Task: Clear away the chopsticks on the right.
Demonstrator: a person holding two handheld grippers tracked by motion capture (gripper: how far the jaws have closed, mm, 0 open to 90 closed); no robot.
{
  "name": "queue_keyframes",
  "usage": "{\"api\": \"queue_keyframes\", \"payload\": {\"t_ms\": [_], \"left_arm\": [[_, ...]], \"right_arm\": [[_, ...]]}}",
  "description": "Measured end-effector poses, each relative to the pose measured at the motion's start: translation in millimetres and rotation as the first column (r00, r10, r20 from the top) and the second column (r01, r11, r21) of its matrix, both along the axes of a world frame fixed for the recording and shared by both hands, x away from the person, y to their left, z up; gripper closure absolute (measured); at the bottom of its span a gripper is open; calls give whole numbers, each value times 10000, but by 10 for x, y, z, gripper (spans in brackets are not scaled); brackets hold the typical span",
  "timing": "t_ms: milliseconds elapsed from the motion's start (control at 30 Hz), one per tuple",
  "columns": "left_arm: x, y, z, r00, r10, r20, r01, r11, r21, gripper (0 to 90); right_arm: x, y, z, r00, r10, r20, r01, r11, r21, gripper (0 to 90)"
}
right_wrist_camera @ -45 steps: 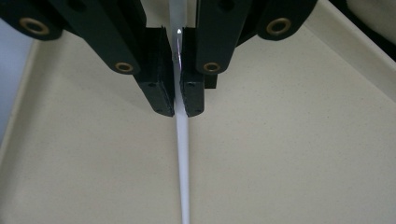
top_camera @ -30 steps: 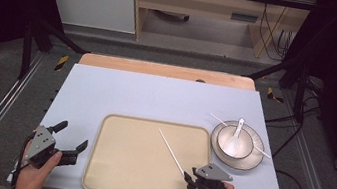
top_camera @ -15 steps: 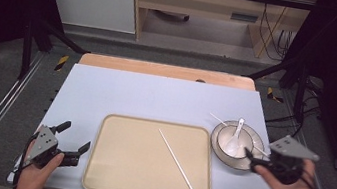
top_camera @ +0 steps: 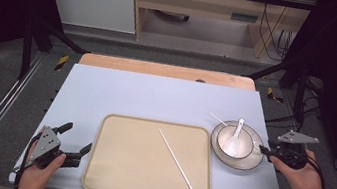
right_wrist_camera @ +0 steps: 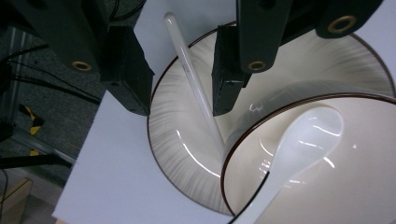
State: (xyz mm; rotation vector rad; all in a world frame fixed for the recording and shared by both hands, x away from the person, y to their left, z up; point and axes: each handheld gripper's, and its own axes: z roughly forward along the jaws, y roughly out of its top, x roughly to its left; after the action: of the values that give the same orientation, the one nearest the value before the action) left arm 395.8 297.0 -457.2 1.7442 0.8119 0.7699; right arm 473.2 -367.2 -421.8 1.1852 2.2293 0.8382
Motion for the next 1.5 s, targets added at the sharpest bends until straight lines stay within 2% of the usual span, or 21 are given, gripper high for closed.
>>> {"api": "queue_keyframes", "payload": {"t_ms": [67, 100, 200, 400, 567, 667, 700, 800, 833, 867, 900, 1000, 1100, 1133, 1167, 1200, 1233, 1300, 1400, 1500], "left_arm": [[-1, 1, 1, 10000, 5, 1, -5, 10000, -2, 54], [-5, 2, 2, 10000, 18, 13, -18, 10000, -6, 54], [-10, 4, 8, 10000, 30, 63, -29, 10000, -25, 54], [-7, 12, 10, 10000, 45, 57, -45, 10000, 29, 55], [-6, 9, 5, 10000, 59, 17, -59, 10000, 75, 55], [-3, 11, 4, 10000, 80, 13, -80, 9999, 90, 56], [-4, 14, 7, 10000, 86, 34, -86, 9999, 106, 55], [-6, 13, 10, 10000, 75, 40, -76, 9999, 76, 56], [-7, 14, 10, 10000, 82, 37, -82, 9999, 78, 55], [-6, 15, 9, 10000, 90, 33, -90, 9999, 85, 55], [-8, 17, 10, 9999, 144, 47, -144, 9999, 65, 56], [-11, 28, 16, 9998, 183, 91, -184, 9998, 62, 56], [-10, 29, 17, 9998, 192, 91, -192, 9998, 56, 56], [-10, 29, 17, 9998, 192, 91, -192, 9998, 56, 56], [-9, 25, 16, 9998, 179, 92, -180, 9998, 64, 56], [-9, 25, 16, 9998, 179, 92, -180, 9998, 64, 56], [-10, 22, 17, 9999, 150, 76, -151, 9998, 92, 56], [-12, 20, 17, 9999, 142, 78, -142, 9999, 79, 56], [-14, 17, 16, 9999, 135, 46, -135, 9999, 97, 56], [-18, 10, 12, 9999, 167, 37, -167, 9998, 110, 56]], "right_arm": [[34, 12, -32, 9999, 122, -100, -123, 9998, -128, 586], [94, 33, -100, 9993, 234, -304, -238, 9996, -116, 592], [160, 49, -179, 9982, 220, -556, -236, 9993, -276, 598], [199, 92, -258, 9965, 487, -672, -510, 9982, -319, 632], [201, 119, -305, 9939, 768, -786, -796, 9963, -332, 756], [185, 121, -297, 9929, 868, -813, -887, 9959, -192, 793], [163, 126, -288, 9929, 868, -814, -869, 9962, 13, 829], [146, 125, -274, 9936, 786, -814, -776, 9969, 149, 836], [117, 136, -234, 9957, 413, -829, -375, 9982, 468, 838], [117, 136, -234, 9957, 413, -829, -375, 9982, 468, 838], [75, 153, -161, 9978, -94, -664, 141, 9974, 706, 838], [-35, 171, 10, 9953, -968, -35, 966, 9890, 1117, 839], [-214, 236, 193, 9826, -1680, 798, 1598, 9821, 998, 838], [-214, 236, 193, 9826, -1680, 798, 1598, 9821, 998, 838], [-370, 334, 322, 9755, -1721, 1370, 1573, 9811, 1126, 839], [-459, 404, 384, 9707, -1712, 1686, 1539, 9819, 1106, 838], [-549, 479, 441, 9664, -1645, 1977, 1469, 9840, 1008, 838], [-738, 638, 528, 9595, -1550, 2352, 1313, 9848, 1134, 838], [-982, 944, 558, 9656, -1076, 2367, 838, 9905, 1087, 838], [-1121, 1258, 486, 9807, -396, 1913, 187, 9938, 1098, 838]]}}
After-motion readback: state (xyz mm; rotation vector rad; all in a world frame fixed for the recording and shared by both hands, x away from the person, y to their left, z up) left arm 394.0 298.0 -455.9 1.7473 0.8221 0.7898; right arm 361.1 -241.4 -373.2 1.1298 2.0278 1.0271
